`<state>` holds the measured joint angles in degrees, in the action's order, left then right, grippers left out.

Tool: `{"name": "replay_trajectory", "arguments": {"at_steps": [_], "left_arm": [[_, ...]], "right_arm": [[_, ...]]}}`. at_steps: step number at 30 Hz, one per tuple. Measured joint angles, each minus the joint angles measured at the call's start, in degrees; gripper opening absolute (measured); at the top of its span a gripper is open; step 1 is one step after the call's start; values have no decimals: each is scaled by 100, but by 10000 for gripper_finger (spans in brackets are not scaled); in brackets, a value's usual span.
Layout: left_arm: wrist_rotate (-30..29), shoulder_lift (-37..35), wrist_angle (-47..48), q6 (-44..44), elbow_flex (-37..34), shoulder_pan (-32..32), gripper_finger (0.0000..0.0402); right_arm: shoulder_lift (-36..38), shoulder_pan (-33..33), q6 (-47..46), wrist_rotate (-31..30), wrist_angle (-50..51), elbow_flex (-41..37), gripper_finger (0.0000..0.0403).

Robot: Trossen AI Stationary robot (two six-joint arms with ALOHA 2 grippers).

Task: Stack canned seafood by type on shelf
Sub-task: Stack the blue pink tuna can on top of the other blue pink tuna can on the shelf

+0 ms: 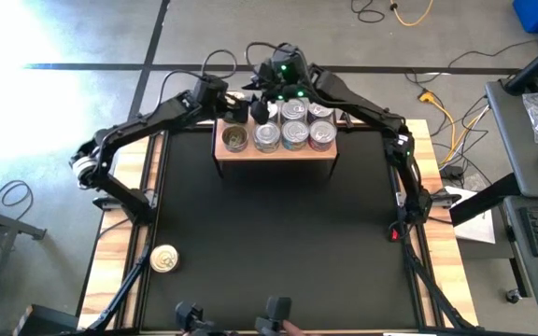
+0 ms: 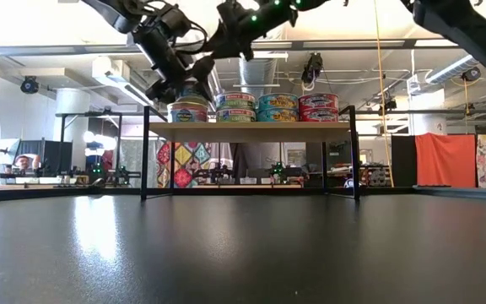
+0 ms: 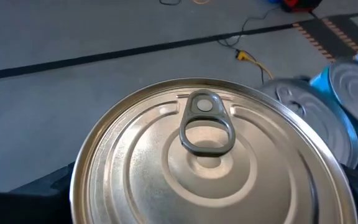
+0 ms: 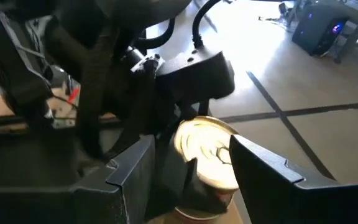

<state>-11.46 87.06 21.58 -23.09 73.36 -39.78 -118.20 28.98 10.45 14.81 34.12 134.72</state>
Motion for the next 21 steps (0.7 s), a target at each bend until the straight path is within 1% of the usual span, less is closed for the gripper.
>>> {"name": "replay_trajectory", "arguments": {"at_steps": [4,6,12,14,21], "left_arm": [[-23,183,-5,2,0,141,371],[-181,257,-3,5,-4,195,371],[-415,287,-55,-11,-4,207,371],[-413,287,-58,2,-4,210,372],[-419,287,56,47,-4,211,393]], "right_arm": [[-137,86,182,15,-14,0,201],[-200,142,285,14,-9,0,201],[-356,213,702,40,-36,0,201],[-404,218,791,66,-35,0,201],[-538,220,977,86,-59,2,201]]}}
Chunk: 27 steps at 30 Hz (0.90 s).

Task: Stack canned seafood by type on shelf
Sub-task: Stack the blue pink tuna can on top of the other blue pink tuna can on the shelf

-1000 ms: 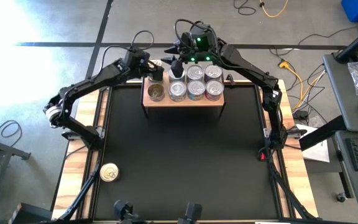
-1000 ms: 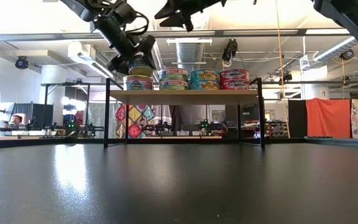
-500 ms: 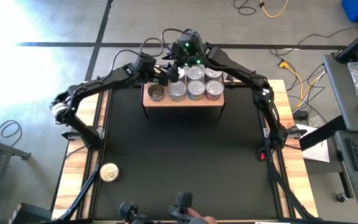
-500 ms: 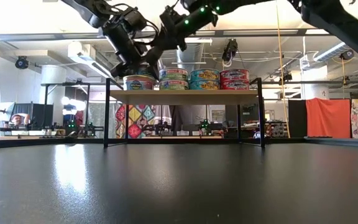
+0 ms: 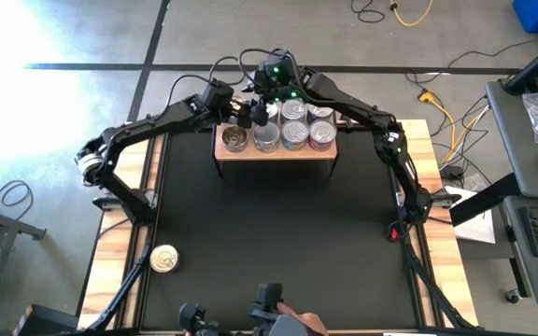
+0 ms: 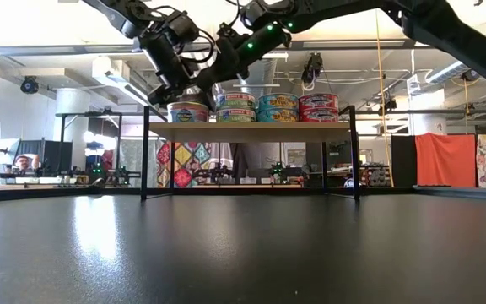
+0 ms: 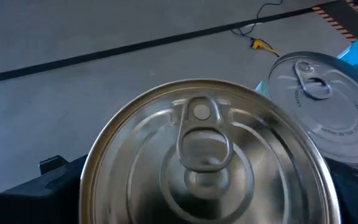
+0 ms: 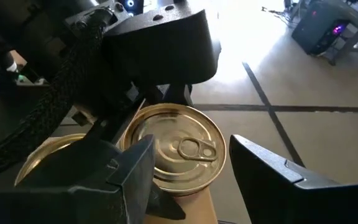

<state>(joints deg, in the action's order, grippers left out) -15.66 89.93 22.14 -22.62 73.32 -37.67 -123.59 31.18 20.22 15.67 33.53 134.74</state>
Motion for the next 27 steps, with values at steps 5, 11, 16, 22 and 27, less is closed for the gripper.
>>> {"name": "replay_trajectory", "arguments": {"at_steps": [5,11,16,22,27], "left_arm": [[-3,0,26,-13,-2,0,393],[13,0,27,13,2,11,398],[9,0,88,124,85,11,398],[9,0,158,197,111,9,399],[13,0,294,204,111,11,400]], "right_arm": [[-18,7,78,152,1,0,201],[-18,17,82,237,5,0,201],[-18,17,23,238,-4,8,201],[-18,18,-23,241,1,11,201],[-18,15,-84,250,27,9,201]]}}
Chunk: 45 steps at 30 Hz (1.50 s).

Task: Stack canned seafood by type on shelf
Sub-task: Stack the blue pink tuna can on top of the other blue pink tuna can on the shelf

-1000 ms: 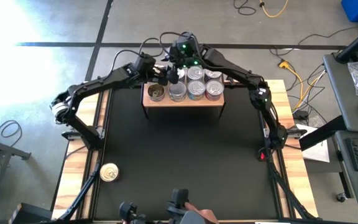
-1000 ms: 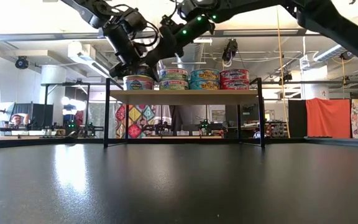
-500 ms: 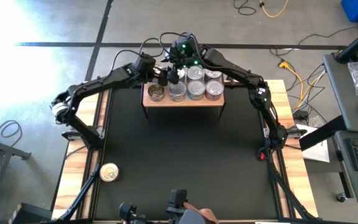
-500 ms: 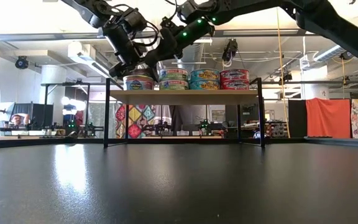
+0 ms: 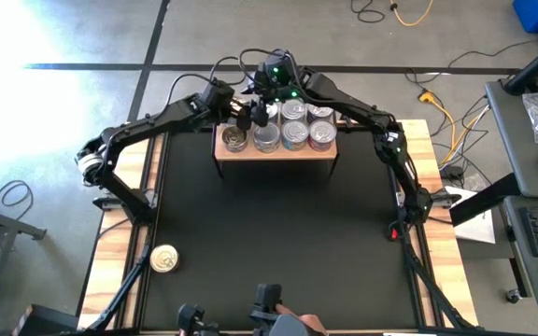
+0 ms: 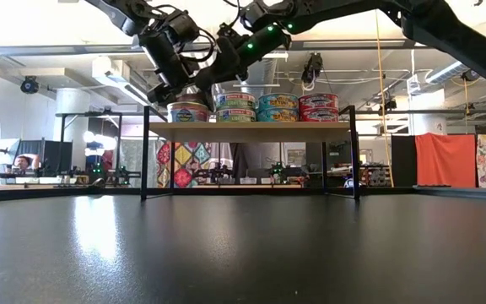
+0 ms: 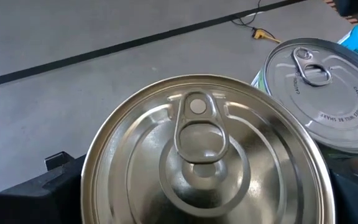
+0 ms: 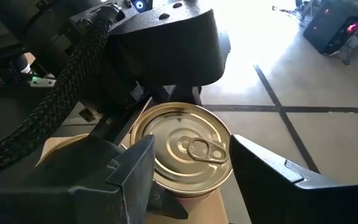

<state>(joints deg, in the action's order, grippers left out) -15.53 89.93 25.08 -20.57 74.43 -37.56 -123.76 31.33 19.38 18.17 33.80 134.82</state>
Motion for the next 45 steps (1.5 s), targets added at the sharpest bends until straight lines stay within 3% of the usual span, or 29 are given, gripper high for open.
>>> {"name": "replay_trajectory", "arguments": {"at_steps": [25,29,34,37,45], "left_arm": [[264,-4,-108,59,-4,2,400],[264,-4,-107,59,-4,2,400],[264,-4,-106,61,-4,0,400],[262,-4,-107,84,-7,0,400],[-33,-4,-104,236,-9,-7,400]], "right_arm": [[0,179,-313,144,-18,-4,194],[-2,327,-645,221,22,-9,155],[-2,491,-925,990,-17,-9,65],[-6,563,-895,1152,-21,-9,19],[-281,621,-984,1691,-34,-9,12]]}}
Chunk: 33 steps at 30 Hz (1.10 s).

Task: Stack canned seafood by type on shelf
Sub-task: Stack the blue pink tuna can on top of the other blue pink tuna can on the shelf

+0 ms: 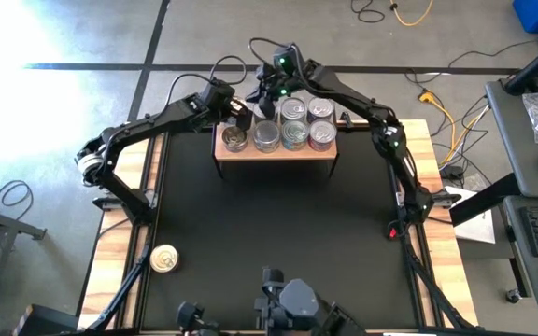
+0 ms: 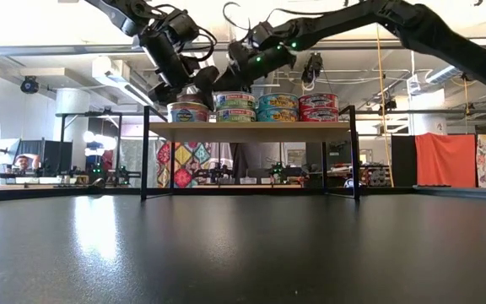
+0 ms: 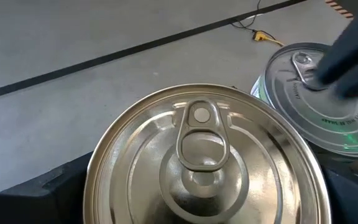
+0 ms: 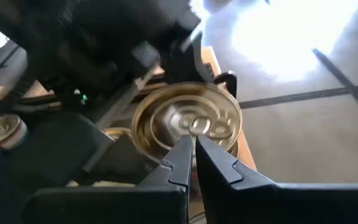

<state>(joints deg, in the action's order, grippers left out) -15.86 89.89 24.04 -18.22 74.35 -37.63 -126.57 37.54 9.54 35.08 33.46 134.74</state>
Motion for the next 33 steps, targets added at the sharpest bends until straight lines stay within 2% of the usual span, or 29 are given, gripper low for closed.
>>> {"name": "replay_trajectory", "arguments": {"at_steps": [8,19,33], "left_arm": [[-10,0,1,0,0,2,400],[-16,0,2,0,-2,2,400],[38,0,-3,0,-2,4,400]], "right_arm": [[-246,1,-220,109,-738,1,12],[-530,24,-204,312,-967,7,12],[-496,-76,110,584,-1213,22,12]]}}
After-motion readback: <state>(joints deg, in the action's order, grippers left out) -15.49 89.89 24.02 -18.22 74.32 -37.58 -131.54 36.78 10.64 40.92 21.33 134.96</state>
